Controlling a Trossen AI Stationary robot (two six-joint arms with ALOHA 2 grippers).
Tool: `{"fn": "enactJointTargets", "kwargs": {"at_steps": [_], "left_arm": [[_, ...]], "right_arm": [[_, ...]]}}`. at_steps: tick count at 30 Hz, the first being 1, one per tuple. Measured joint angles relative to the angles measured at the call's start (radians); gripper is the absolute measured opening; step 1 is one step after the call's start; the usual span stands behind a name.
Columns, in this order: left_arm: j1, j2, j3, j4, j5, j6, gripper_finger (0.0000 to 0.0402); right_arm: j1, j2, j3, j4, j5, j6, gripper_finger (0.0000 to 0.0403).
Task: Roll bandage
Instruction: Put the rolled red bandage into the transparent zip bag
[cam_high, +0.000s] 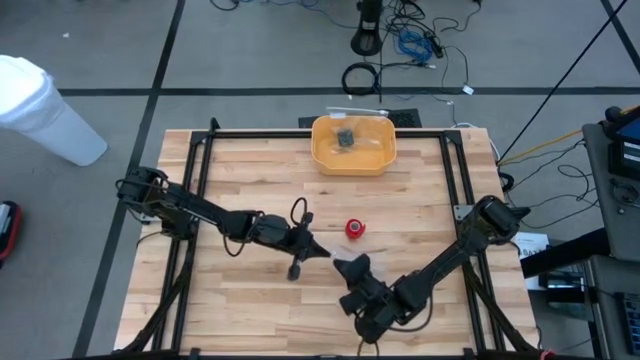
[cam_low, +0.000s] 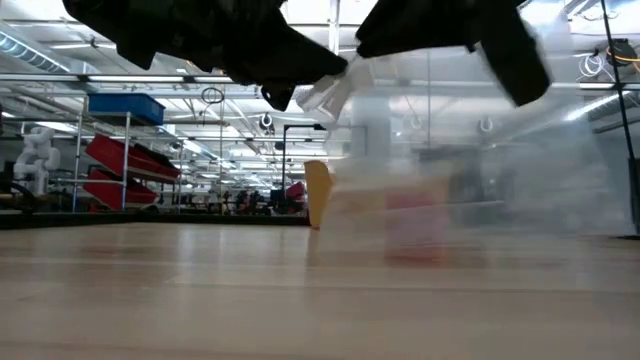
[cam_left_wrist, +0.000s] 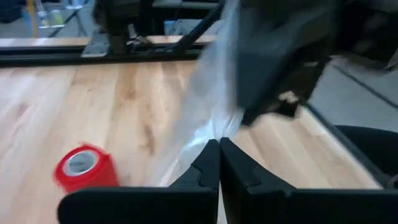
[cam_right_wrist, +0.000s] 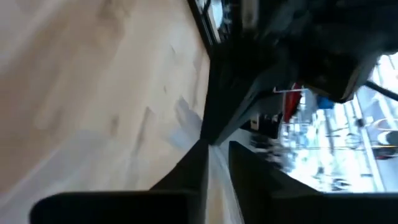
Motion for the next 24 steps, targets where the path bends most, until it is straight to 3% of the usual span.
{"fn": "enactJointTargets", "kwargs": {"at_steps": [6, 12, 16, 24], "left_arm": [[0.001, 0.000, -0.001, -0.007, -0.061, 0.000, 0.0001], [0.001, 0.000, -0.001, -0.005, -0.068, -0.005, 0.0001], [0.001, 0.000, -0.001, -0.017, -0.066, -0.007, 0.0000], [0.018, 0.000, -0.001, -0.091, -0.053, -0.010, 0.0000]], "right_arm": [[0.037, -0.015, 0.000, -0.030, -0.018, 0.159, 0.0076], [0.042, -0.016, 0.000, -0.100, -0.018, 0.222, 0.0076], [0.004, -0.016, 0.000, -0.134, -0.025, 0.174, 0.0076], [-0.094, -0.015, 0.009, -0.140, -0.190, 0.071, 0.0075]]}}
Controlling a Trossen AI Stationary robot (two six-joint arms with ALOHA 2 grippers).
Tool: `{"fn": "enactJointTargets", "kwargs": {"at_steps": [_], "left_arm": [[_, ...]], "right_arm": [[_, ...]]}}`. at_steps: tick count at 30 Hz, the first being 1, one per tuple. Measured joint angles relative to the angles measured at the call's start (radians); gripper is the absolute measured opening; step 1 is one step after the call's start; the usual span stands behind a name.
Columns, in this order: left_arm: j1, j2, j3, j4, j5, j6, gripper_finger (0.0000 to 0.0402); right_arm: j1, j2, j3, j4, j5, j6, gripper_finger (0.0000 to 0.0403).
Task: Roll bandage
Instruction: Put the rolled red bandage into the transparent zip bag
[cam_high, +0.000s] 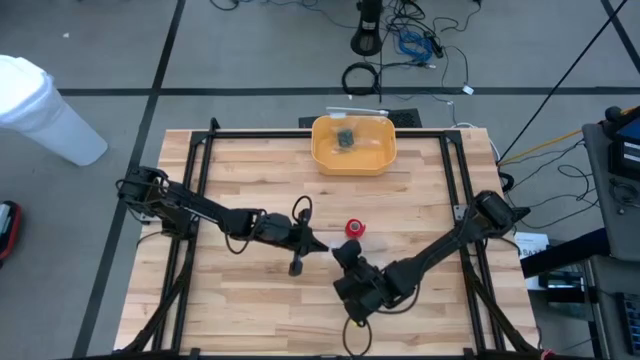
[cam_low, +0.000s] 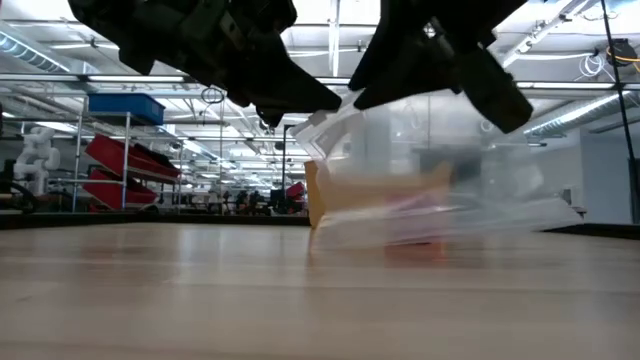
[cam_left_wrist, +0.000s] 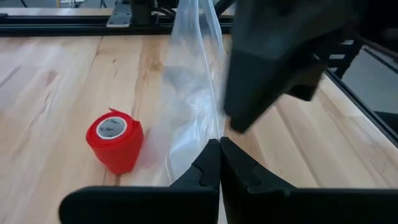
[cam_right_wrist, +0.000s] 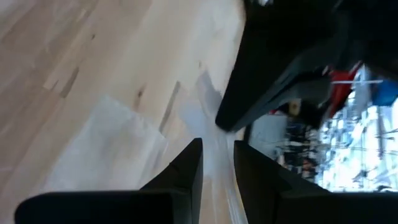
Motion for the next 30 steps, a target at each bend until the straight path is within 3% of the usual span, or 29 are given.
{"fn": "enactJointTargets", "kwargs": {"at_steps": [5, 10, 16, 30], "left_arm": [[-0.001, 0.000, 0.000, -0.006, 0.000, 0.000, 0.0000], [-0.001, 0.000, 0.000, -0.003, 0.000, -0.001, 0.0000], [-0.001, 0.000, 0.000, 0.021, -0.019, -0.003, 0.0000], [-0.005, 0.000, 0.000, 0.044, -0.089, -0.051, 0.0000]], "right_arm": [[-0.031, 0.000, 0.000, -0.081, -0.084, 0.080, 0.0075], [-0.038, 0.000, 0.000, -0.169, -0.094, 0.177, 0.0069], [-0.035, 0.000, 0.000, -0.182, -0.133, 0.184, 0.0008], [-0.006, 0.000, 0.000, -0.162, -0.102, 0.157, 0.0000]]}}
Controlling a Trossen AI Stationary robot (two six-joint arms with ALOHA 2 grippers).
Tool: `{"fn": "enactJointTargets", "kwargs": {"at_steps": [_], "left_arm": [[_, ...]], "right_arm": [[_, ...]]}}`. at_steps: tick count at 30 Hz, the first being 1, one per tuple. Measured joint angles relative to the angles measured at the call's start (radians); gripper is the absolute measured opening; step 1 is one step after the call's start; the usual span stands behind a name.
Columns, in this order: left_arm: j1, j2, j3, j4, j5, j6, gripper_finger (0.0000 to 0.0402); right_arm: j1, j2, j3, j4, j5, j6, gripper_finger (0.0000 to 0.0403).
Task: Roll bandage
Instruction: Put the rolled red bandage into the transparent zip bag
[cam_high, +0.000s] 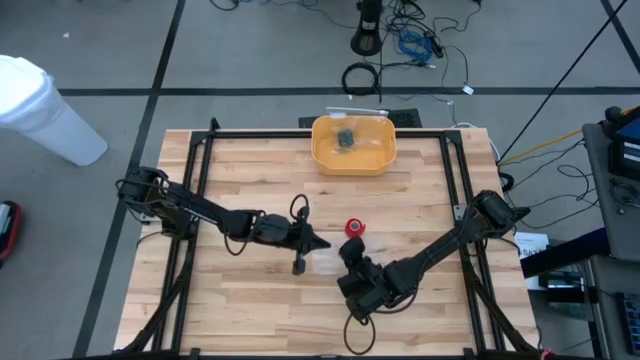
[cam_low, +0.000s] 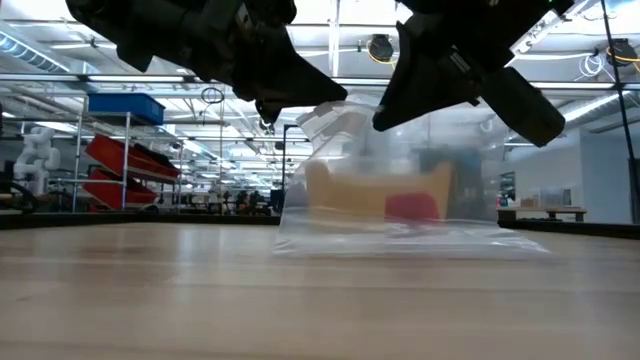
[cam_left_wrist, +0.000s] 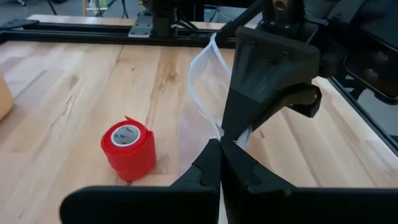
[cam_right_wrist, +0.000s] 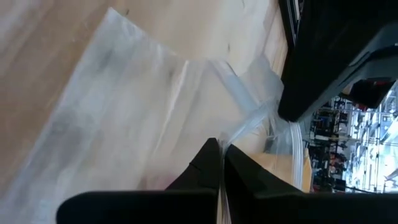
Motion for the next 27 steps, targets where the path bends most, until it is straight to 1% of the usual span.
{"fn": "enactJointTargets", "kwargs": {"at_steps": [4, 6, 9, 12, 16, 19, 22, 27], "left_arm": [[-0.005, 0.000, 0.000, 0.011, 0.002, 0.007, 0.0003], [-0.004, -0.005, 0.000, 0.007, 0.002, 0.009, 0.0014], [-0.001, -0.015, 0.000, 0.006, -0.003, 0.033, 0.0046], [0.002, -0.044, 0.000, -0.027, -0.003, 0.043, 0.0086], [0.009, -0.079, 0.000, -0.116, -0.002, 0.029, 0.0137], [0.010, -0.087, 0.000, -0.123, 0.006, 0.031, 0.0166], [0.010, -0.087, 0.000, -0.093, 0.025, 0.034, 0.0183], [0.010, -0.085, 0.000, -0.052, 0.045, 0.029, 0.0190]], "right_arm": [[0.009, 0.000, 0.000, 0.018, -0.003, 0.001, 0.0000], [0.010, 0.000, 0.000, 0.018, -0.003, 0.008, 0.0000], [0.014, 0.001, 0.000, 0.014, -0.011, 0.019, 0.0000], [0.016, 0.001, 0.000, 0.016, -0.014, 0.015, 0.0000], [0.013, 0.001, -0.001, 0.015, -0.008, -0.001, 0.0000], [0.014, 0.001, -0.001, 0.016, -0.006, -0.003, 0.0000], [0.014, 0.001, -0.001, 0.018, -0.007, -0.005, 0.0000], [0.013, 0.001, 0.000, 0.020, -0.003, -0.063, 0.0000]]}}
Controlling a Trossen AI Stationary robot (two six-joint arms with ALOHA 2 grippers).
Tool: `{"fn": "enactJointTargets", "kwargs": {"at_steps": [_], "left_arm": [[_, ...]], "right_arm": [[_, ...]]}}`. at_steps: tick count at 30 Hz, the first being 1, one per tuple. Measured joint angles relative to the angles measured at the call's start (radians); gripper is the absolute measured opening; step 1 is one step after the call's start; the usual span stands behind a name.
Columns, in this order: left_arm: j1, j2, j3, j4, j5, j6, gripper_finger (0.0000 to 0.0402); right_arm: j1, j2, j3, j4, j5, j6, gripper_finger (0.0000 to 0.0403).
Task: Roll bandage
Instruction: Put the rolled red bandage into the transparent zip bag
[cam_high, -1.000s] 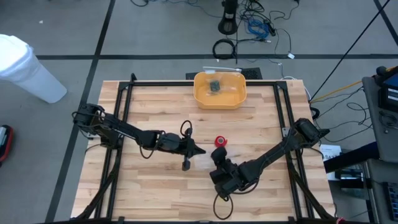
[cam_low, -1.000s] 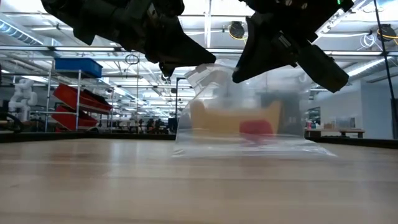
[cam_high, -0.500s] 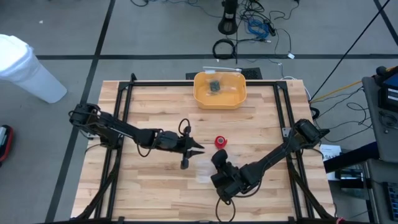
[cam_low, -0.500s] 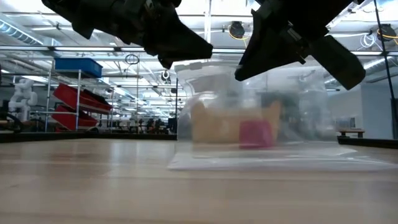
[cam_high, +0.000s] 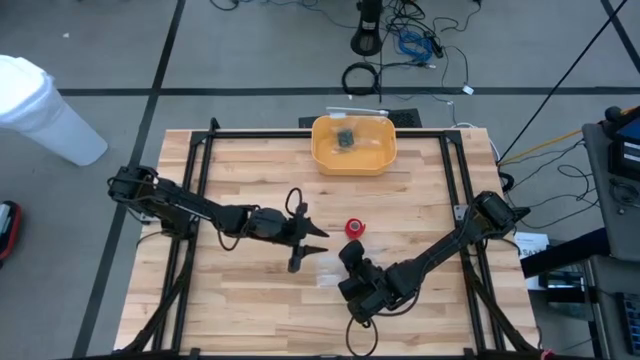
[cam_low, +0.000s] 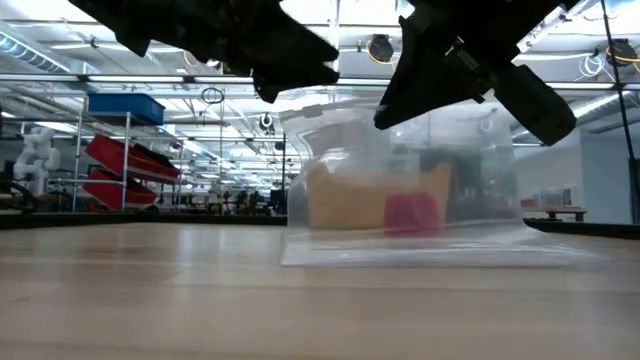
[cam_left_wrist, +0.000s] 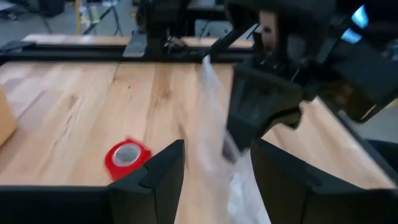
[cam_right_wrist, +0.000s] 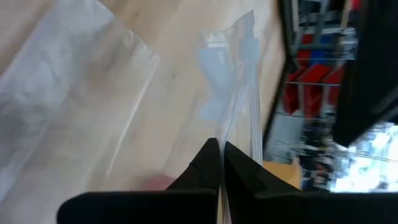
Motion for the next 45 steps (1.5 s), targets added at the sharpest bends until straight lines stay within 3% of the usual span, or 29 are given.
{"fn": "enactJointTargets", "kwargs": {"at_steps": [6, 13, 29, 37, 43, 45], "left_arm": [[-0.001, 0.004, 0.000, 0.018, 0.046, -0.001, 0.0190], [-0.001, 0.025, 0.000, 0.085, 0.007, -0.001, 0.0190], [0.007, 0.085, 0.000, 0.090, -0.019, -0.008, 0.0175], [0.043, 0.083, 0.002, 0.013, -0.027, -0.024, 0.0126], [0.047, 0.083, 0.002, 0.003, 0.086, 0.056, 0.0021], [0.047, 0.083, 0.002, 0.001, 0.085, 0.059, 0.0010]], "right_arm": [[0.000, 0.000, 0.000, 0.014, 0.099, -0.075, 0.0000], [-0.028, 0.001, 0.000, 0.072, 0.039, -0.113, 0.0000], [-0.070, 0.001, 0.000, 0.162, 0.078, -0.199, 0.0000], [-0.070, 0.002, -0.003, 0.193, 0.102, -0.282, 0.0000], [-0.067, 0.002, -0.003, 0.206, 0.101, -0.306, 0.0000], [-0.066, 0.002, -0.003, 0.206, 0.101, -0.308, 0.0000]]}}
